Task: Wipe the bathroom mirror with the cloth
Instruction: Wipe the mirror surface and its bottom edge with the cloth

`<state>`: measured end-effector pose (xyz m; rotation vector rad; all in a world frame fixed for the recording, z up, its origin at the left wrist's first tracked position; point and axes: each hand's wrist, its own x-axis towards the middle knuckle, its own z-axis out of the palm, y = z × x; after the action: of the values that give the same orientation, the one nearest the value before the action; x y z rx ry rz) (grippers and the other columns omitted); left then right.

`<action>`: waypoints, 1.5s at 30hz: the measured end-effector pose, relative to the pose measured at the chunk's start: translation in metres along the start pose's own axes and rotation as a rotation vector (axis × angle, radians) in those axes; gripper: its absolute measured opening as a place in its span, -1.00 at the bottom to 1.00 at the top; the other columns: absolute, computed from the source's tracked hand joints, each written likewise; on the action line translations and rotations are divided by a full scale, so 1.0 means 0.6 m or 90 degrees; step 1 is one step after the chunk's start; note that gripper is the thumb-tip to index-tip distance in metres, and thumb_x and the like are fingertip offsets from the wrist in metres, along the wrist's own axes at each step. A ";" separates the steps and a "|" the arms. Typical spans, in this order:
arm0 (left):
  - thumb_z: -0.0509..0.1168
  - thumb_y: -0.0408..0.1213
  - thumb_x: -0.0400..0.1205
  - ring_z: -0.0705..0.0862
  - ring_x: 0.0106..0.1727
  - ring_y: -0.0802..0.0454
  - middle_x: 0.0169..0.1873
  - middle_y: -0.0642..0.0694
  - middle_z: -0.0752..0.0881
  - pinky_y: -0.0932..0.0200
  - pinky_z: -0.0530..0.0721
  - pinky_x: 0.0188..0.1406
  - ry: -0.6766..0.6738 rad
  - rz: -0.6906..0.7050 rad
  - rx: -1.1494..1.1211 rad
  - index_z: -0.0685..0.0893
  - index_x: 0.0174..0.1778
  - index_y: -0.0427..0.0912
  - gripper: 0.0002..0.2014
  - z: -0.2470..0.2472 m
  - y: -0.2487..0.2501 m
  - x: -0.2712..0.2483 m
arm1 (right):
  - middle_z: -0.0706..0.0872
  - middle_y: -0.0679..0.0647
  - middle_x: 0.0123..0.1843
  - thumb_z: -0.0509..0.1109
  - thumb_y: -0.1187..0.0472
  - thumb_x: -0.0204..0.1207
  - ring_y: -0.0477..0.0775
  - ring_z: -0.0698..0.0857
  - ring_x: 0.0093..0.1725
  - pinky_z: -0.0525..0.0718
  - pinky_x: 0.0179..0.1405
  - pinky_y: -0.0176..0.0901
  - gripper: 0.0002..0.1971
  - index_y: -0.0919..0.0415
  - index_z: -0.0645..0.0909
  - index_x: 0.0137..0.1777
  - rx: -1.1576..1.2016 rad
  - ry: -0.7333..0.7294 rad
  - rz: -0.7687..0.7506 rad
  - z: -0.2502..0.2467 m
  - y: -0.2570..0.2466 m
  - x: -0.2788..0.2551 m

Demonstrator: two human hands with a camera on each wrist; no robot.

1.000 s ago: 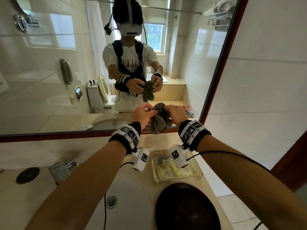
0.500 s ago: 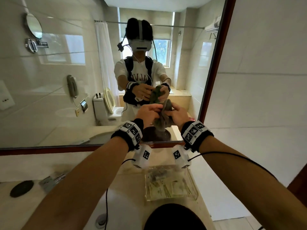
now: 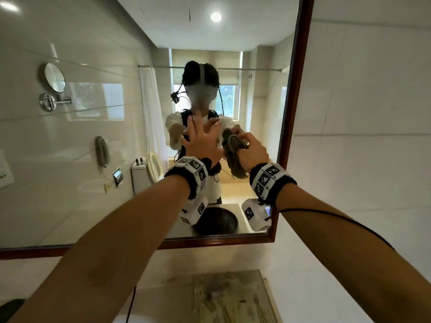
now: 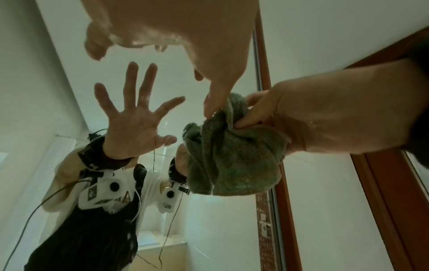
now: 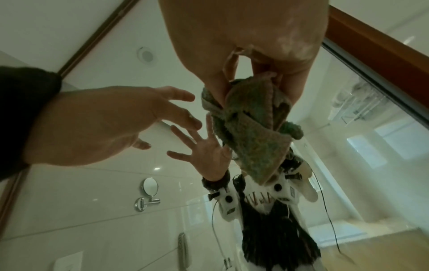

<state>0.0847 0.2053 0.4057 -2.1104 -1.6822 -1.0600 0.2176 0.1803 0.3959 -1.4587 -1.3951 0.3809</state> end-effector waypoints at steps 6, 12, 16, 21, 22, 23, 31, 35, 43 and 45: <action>0.42 0.17 0.47 -0.26 0.65 -0.36 0.68 -0.22 -0.28 -0.63 0.11 0.43 0.066 0.038 0.132 0.16 0.62 0.21 -0.16 -0.020 0.008 0.071 | 0.65 0.12 0.15 0.22 0.29 0.53 0.22 0.68 0.07 0.70 0.14 0.17 -0.56 -0.18 0.53 0.32 -0.154 0.105 -0.152 -0.044 -0.074 0.069; 0.40 0.13 0.50 -0.29 0.65 -0.33 0.67 -0.16 -0.29 -0.69 0.05 0.40 0.082 0.032 0.114 0.14 0.59 0.25 -0.22 -0.019 -0.007 0.115 | 0.48 0.23 0.31 0.26 0.25 0.56 0.26 0.51 0.31 0.65 0.12 0.13 -0.59 0.00 0.54 0.41 -0.256 0.220 -0.285 -0.079 -0.131 0.118; 0.35 0.12 0.50 -0.24 0.67 -0.33 0.68 -0.17 -0.25 -0.69 0.08 0.39 0.133 0.052 0.117 0.12 0.61 0.25 -0.22 -0.002 -0.015 0.112 | 0.51 0.23 0.27 0.32 0.31 0.51 0.24 0.49 0.31 0.67 -0.03 0.08 -0.58 0.07 0.59 0.37 -0.273 0.260 -0.370 -0.053 -0.136 0.145; 0.30 0.06 0.45 -0.09 0.68 -0.34 0.70 -0.23 -0.07 -0.64 0.14 0.38 0.231 0.064 0.142 0.15 0.65 0.20 -0.19 0.030 -0.026 0.099 | 0.68 0.13 0.16 0.61 0.27 0.30 0.19 0.62 0.21 0.73 -0.28 -0.04 -0.59 0.03 0.76 0.17 -0.262 0.299 -0.467 0.013 -0.074 0.147; 0.28 0.02 0.45 -0.05 0.68 -0.34 0.70 -0.23 -0.02 -0.62 0.15 0.38 0.242 0.063 0.142 0.21 0.63 0.19 -0.23 0.034 -0.028 0.096 | 0.68 0.13 0.20 0.61 0.27 0.30 0.19 0.61 0.24 0.73 -0.26 -0.02 -0.58 0.03 0.75 0.18 -0.260 0.289 -0.478 0.024 -0.056 0.142; 0.25 -0.01 0.45 -0.02 0.67 -0.34 0.70 -0.22 0.02 -0.61 0.16 0.38 0.247 0.063 0.138 0.26 0.62 0.17 -0.26 0.039 -0.031 0.091 | 0.67 0.13 0.25 0.60 0.27 0.31 0.20 0.60 0.28 0.75 -0.25 0.04 -0.59 0.03 0.75 0.19 -0.260 0.277 -0.487 0.033 -0.038 0.136; 0.09 -0.10 0.53 -0.04 0.67 -0.34 0.70 -0.18 0.02 -0.62 0.05 0.41 0.180 0.082 0.099 0.34 0.55 0.18 -0.41 0.044 -0.014 0.056 | 0.69 0.23 0.17 0.65 0.30 0.23 0.32 0.60 0.19 0.74 -0.50 0.09 -0.69 0.06 0.79 -0.02 -0.344 0.202 -0.497 0.085 0.075 0.067; 0.02 -0.01 0.53 0.01 0.66 -0.37 0.69 -0.20 0.09 -0.62 0.10 0.39 0.204 0.086 0.102 0.37 0.54 0.19 -0.42 0.039 -0.004 0.050 | 0.69 0.25 0.23 0.57 0.41 0.21 0.26 0.55 0.26 0.77 -0.42 0.09 -0.51 -0.01 0.78 0.14 -0.385 0.159 -0.529 0.102 0.147 0.032; 0.10 0.17 0.62 0.01 0.66 -0.40 0.68 -0.27 0.06 -0.65 0.15 0.38 0.250 0.068 0.133 0.31 0.61 0.17 -0.41 0.033 -0.012 0.070 | 0.15 0.16 0.72 0.53 0.32 0.45 0.30 0.12 0.69 0.55 0.36 0.41 -0.33 -0.14 0.48 0.52 -0.374 0.185 -0.502 0.013 0.075 0.123; 0.12 0.17 0.60 -0.01 0.66 -0.39 0.69 -0.27 0.04 -0.66 0.14 0.36 0.247 0.073 0.136 0.31 0.60 0.16 -0.39 0.028 -0.013 0.077 | 0.08 0.16 0.73 0.52 0.24 0.49 0.33 0.07 0.70 0.44 0.43 0.46 -0.37 -0.14 0.46 0.53 -0.365 0.208 -0.490 -0.020 0.032 0.160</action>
<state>0.0875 0.2521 0.4228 -1.7144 -1.4030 -1.1126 0.2638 0.2626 0.4247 -1.2042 -1.7301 -0.7627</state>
